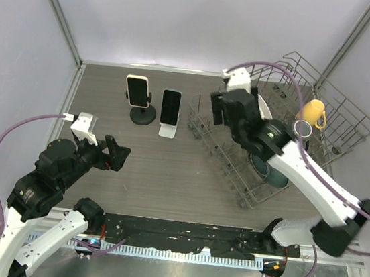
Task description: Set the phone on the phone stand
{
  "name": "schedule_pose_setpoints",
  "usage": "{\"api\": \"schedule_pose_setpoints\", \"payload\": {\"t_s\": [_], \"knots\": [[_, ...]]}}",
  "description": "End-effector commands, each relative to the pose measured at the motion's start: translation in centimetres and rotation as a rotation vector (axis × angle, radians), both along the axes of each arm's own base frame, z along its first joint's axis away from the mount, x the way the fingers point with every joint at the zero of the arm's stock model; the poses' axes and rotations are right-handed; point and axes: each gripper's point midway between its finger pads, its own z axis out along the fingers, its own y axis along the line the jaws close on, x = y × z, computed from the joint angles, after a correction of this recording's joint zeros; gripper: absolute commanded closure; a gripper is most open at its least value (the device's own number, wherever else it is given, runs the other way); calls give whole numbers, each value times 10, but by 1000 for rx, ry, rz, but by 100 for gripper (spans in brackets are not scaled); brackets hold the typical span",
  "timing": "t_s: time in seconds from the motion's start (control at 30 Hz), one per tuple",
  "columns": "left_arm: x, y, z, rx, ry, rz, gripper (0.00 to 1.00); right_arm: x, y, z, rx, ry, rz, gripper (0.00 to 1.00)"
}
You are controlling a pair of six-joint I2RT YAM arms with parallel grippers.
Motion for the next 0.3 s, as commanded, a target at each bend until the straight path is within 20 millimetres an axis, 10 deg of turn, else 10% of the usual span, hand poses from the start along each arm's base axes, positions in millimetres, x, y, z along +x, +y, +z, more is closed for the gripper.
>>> {"api": "schedule_pose_setpoints", "payload": {"t_s": [0.0, 0.07, 0.27], "knots": [[0, -11, 17, -84, -22, -26, 16, -57, -11, 59, 492, -115, 79, 20], [-2, -14, 24, -111, -27, -40, 15, -72, -28, 67, 557, -170, 84, 16], [-26, -34, 89, -282, -122, -180, 12, -149, -91, 177, 874, -501, 254, 16]]}}
